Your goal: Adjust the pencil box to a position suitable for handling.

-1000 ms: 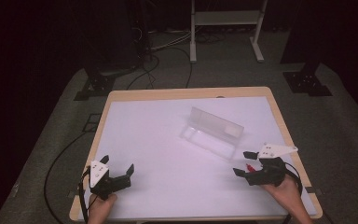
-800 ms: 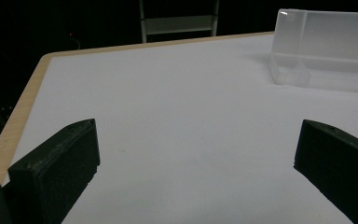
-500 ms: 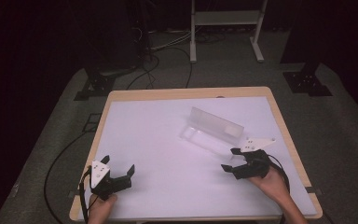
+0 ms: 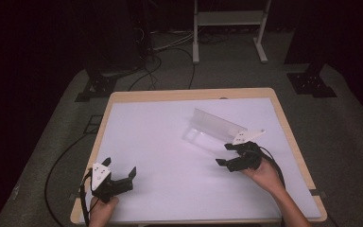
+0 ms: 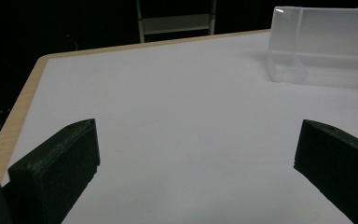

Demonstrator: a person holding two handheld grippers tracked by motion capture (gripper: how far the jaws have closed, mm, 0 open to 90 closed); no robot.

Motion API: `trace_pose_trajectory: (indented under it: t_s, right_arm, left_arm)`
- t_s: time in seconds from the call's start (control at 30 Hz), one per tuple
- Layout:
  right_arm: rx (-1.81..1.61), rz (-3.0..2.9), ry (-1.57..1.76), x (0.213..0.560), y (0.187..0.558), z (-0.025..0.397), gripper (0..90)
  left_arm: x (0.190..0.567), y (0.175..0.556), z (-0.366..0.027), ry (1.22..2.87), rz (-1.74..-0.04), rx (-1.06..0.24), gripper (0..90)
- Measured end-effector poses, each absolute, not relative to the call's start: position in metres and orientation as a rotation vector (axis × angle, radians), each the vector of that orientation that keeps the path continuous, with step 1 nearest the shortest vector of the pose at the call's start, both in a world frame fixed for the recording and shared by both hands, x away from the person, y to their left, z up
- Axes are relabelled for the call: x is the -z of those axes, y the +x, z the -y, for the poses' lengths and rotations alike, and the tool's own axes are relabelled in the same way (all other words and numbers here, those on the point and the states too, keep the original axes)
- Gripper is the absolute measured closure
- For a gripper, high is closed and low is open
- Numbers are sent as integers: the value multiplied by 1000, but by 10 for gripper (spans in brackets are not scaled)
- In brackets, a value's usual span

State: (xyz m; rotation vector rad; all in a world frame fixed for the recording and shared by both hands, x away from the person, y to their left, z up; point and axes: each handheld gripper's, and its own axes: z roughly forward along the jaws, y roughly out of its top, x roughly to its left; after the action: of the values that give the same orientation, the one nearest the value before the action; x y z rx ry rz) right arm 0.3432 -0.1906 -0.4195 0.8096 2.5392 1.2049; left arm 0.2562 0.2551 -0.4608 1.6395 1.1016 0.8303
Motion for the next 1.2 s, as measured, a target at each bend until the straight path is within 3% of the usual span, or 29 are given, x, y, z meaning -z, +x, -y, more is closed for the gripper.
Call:
trace_pose_trajectory:
  t_s: [0.9, 1.2]
  right_arm:
    - [-1109, -2586, 809, 432, 378, 158, 402]
    - [-1073, -2607, 817, 440, 386, 156, 540]
  left_arm:
    - [461, 257, -255, 1645, -1103, -828, 0]
    - [461, 257, -255, 1646, -1102, -827, 0]
